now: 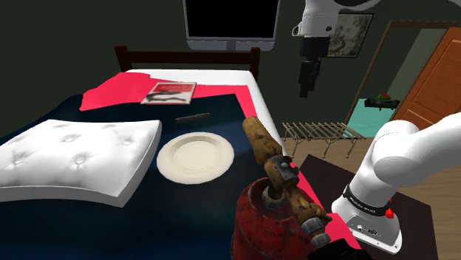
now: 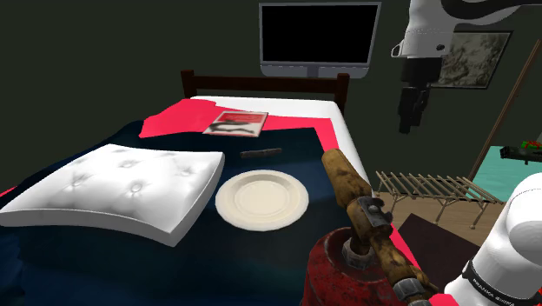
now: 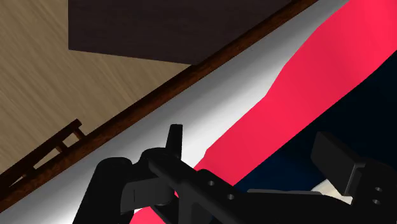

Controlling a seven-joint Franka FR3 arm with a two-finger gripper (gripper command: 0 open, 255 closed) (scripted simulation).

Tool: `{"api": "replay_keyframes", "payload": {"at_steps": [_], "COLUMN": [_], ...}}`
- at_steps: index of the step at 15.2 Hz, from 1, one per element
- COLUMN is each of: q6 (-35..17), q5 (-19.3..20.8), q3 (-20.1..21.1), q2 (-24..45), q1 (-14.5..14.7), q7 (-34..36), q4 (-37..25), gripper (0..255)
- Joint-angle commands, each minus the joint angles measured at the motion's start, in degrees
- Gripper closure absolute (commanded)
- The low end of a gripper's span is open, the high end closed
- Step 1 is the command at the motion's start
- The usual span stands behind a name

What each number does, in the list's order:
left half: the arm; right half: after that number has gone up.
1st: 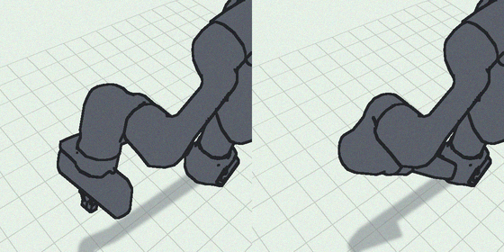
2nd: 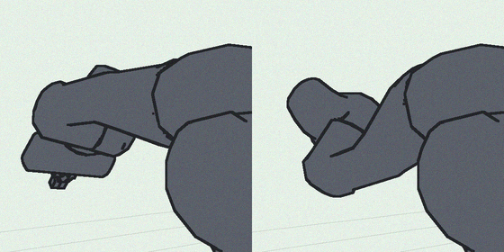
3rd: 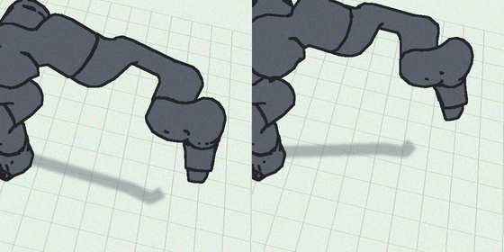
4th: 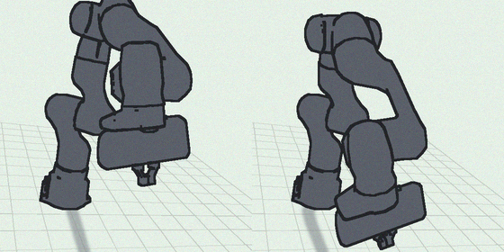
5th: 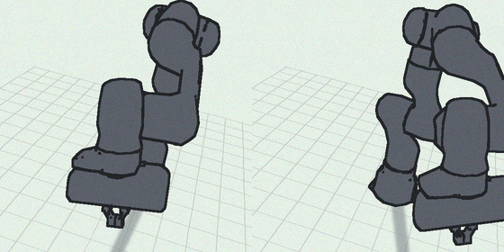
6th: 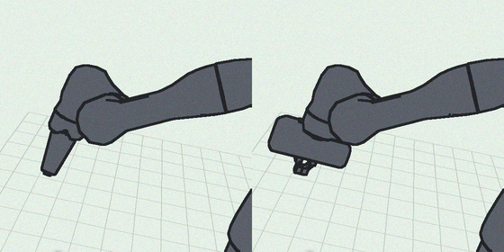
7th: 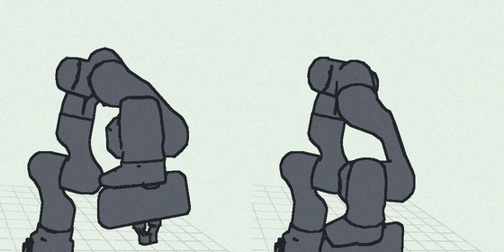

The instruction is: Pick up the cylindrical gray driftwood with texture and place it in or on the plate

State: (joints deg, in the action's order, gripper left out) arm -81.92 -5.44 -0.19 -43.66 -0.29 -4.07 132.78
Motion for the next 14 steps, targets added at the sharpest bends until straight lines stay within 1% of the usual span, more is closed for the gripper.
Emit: {"api": "replay_keyframes", "payload": {"at_steps": [1, 7, 14], "q6": [0.0, -10.0, -20.0], "q5": [0.0, 4.2, 7.1], "q3": [0.0, -2.1, -3.1], "q2": [0.0, 10.5, 23.5], "q1": [0.0, 3.3, 6.7], "q7": [0.0, -13.0, -26.6], "q4": [0.0, -2.5, -8.3], "gripper": [0, 0, 0]}}
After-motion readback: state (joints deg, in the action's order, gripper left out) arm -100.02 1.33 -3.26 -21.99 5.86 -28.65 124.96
